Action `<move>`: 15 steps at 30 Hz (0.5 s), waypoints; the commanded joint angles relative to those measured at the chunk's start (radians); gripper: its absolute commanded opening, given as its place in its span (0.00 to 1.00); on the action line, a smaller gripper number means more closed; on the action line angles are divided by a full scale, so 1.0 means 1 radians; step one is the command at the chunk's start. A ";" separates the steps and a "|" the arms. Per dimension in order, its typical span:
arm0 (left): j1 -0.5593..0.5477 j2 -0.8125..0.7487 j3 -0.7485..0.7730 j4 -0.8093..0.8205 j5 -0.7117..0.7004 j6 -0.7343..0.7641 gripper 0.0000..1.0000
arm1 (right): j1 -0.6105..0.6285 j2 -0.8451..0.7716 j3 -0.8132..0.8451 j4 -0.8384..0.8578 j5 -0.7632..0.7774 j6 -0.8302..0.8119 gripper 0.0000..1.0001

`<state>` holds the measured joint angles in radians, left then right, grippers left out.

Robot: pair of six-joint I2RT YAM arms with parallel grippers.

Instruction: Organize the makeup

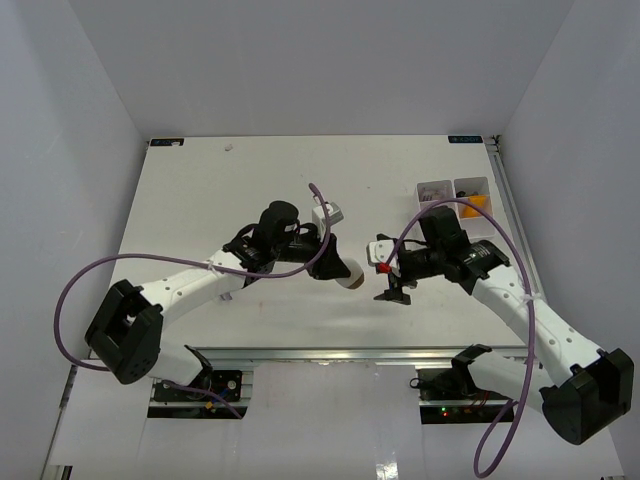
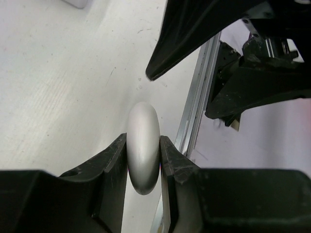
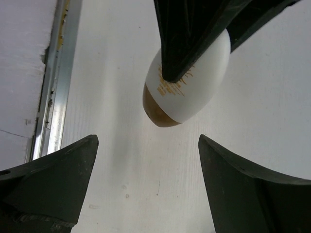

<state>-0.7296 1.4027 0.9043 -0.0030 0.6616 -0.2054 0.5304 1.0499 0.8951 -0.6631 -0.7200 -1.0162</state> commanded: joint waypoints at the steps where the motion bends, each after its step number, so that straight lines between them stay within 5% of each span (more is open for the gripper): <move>1: -0.005 -0.109 -0.010 -0.034 0.082 0.213 0.00 | 0.002 0.073 0.037 -0.027 -0.200 -0.070 0.90; 8: -0.013 -0.152 -0.030 -0.025 0.129 0.294 0.00 | 0.006 0.193 0.165 -0.004 -0.220 0.057 0.99; 15: -0.020 -0.136 -0.034 -0.031 0.129 0.332 0.00 | 0.006 0.271 0.236 0.020 -0.228 0.171 0.75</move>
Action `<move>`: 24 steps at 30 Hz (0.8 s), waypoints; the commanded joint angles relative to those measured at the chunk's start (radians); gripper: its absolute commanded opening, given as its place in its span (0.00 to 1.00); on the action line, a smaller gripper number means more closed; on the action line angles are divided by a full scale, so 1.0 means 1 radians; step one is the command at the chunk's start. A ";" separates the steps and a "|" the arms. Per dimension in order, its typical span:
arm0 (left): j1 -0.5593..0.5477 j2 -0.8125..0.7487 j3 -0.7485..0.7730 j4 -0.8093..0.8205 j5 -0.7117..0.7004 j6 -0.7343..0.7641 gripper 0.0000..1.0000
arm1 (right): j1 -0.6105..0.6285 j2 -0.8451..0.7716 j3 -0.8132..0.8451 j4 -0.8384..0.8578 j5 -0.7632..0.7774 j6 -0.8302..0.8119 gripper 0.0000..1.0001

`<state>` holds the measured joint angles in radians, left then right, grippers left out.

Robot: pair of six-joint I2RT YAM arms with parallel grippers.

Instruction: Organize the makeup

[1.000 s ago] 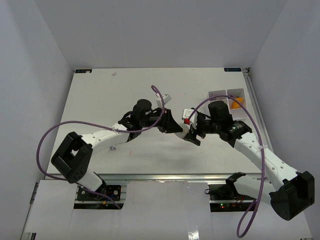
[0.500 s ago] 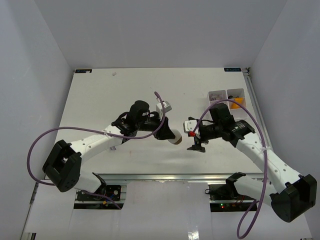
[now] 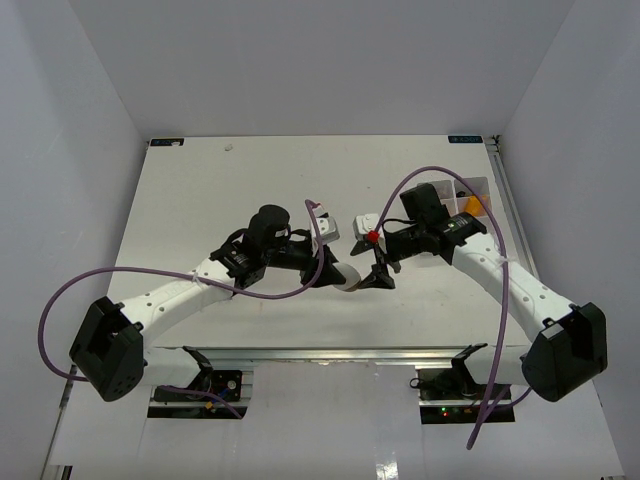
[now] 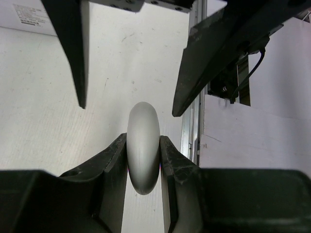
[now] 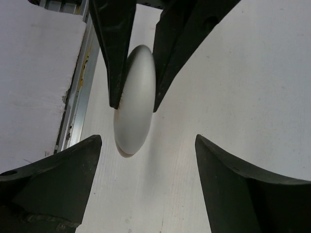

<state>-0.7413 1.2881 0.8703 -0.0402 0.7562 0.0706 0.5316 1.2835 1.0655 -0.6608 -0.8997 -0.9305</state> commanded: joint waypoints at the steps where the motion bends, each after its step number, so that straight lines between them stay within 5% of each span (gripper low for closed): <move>1: -0.009 -0.018 0.002 0.005 0.031 0.061 0.00 | 0.006 0.048 0.073 0.017 -0.050 0.098 0.72; 24: -0.010 -0.011 0.022 -0.003 -0.036 0.111 0.00 | 0.051 0.155 0.094 -0.016 0.008 0.142 0.43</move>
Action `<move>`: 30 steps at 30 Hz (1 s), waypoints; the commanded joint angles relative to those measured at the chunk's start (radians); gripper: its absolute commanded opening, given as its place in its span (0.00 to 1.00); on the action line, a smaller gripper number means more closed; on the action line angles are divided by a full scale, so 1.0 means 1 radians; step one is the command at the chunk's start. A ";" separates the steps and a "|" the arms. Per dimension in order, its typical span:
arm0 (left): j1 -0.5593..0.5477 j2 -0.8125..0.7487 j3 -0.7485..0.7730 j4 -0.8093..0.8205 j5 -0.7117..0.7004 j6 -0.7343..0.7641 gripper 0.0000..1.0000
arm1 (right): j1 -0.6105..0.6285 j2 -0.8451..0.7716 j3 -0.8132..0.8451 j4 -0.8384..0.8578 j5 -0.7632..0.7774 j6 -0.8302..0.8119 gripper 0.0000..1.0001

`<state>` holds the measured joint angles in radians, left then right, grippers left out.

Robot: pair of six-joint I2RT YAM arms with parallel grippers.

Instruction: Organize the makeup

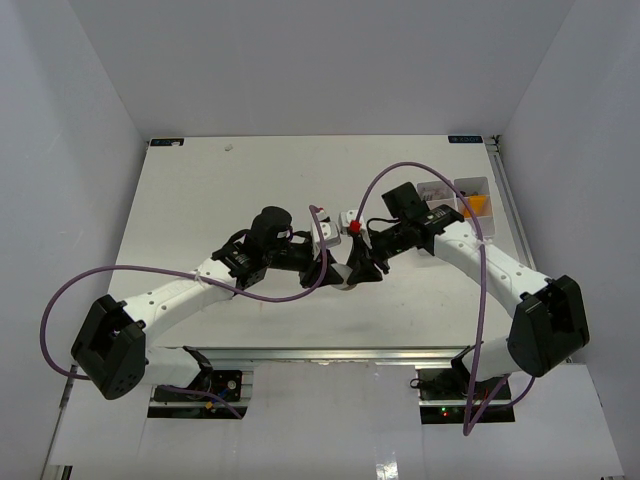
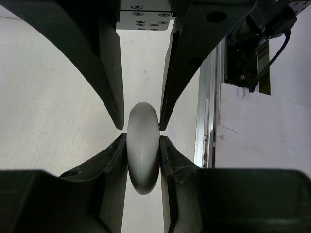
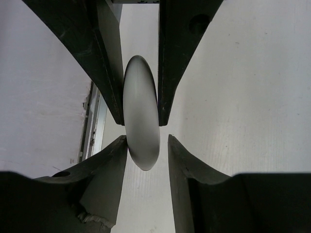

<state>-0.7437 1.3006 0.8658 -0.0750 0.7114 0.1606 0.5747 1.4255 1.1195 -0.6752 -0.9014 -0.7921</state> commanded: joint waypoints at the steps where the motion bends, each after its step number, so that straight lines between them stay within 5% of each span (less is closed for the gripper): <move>1: -0.008 -0.025 0.027 0.032 0.008 0.022 0.00 | 0.008 0.015 0.039 -0.001 0.010 0.004 0.43; 11: -0.008 -0.030 0.011 0.053 -0.010 0.020 0.00 | 0.019 0.039 0.055 -0.009 0.006 0.008 0.42; 17: -0.008 -0.032 -0.001 0.066 -0.029 0.009 0.01 | 0.022 0.042 0.065 -0.038 -0.025 -0.030 0.08; 19: -0.007 -0.038 -0.009 0.067 -0.040 0.004 0.09 | 0.023 0.039 0.069 -0.049 -0.033 -0.044 0.08; 26: -0.007 -0.123 -0.069 0.152 -0.110 -0.010 0.78 | 0.024 0.008 0.059 -0.056 -0.008 -0.067 0.08; 30: -0.006 -0.200 -0.106 0.200 -0.162 -0.021 0.98 | 0.023 -0.011 0.037 -0.054 0.022 -0.083 0.08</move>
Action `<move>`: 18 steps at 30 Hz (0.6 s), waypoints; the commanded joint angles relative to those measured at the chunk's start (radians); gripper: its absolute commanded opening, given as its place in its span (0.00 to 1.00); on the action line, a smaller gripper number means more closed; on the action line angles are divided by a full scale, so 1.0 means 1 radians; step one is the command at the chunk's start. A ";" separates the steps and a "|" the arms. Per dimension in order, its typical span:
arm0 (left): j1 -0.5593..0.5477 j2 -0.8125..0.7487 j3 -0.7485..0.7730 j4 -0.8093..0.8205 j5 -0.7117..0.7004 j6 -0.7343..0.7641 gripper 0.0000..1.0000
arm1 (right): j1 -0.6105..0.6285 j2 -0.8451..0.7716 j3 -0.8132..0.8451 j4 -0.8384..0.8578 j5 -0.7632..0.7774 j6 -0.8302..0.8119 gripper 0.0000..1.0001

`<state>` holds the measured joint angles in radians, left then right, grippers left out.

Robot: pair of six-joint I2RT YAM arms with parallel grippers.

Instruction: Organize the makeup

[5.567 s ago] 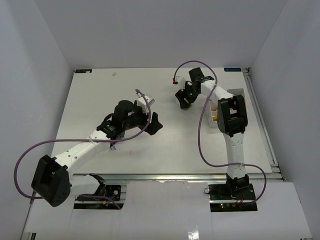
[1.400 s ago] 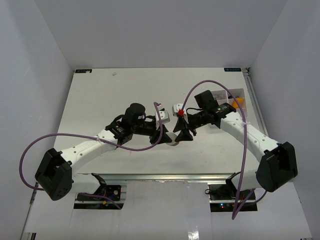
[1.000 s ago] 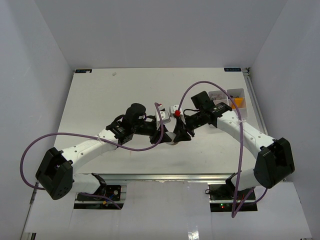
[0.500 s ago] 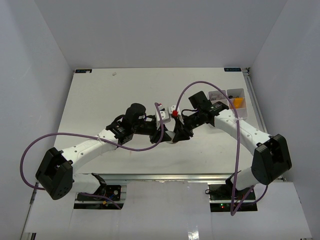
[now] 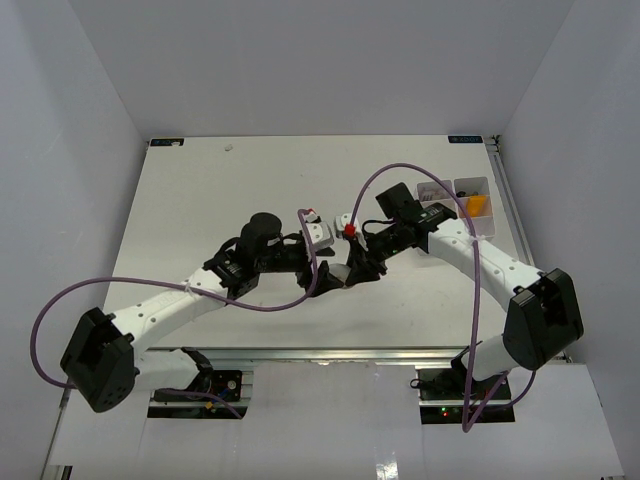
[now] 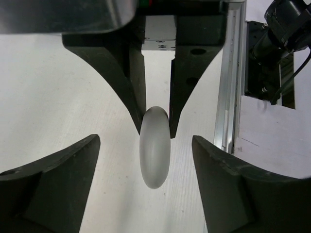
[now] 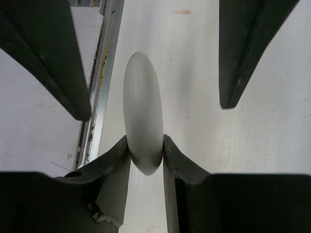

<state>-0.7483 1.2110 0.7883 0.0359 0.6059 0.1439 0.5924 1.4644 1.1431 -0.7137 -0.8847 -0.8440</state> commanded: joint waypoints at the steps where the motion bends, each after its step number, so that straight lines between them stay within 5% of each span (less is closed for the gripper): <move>1: -0.002 -0.117 -0.030 0.094 -0.062 -0.005 0.98 | 0.004 -0.056 0.006 -0.015 0.016 -0.035 0.08; 10: -0.002 -0.225 -0.029 0.081 -0.213 -0.045 0.98 | -0.071 -0.164 -0.074 0.015 0.184 -0.034 0.08; 18: -0.002 -0.306 -0.049 -0.017 -0.299 -0.041 0.98 | -0.428 -0.292 -0.112 0.000 0.395 -0.250 0.08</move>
<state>-0.7483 0.9501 0.7597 0.0778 0.3748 0.1077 0.3428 1.2365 1.0480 -0.7150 -0.6335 -0.9308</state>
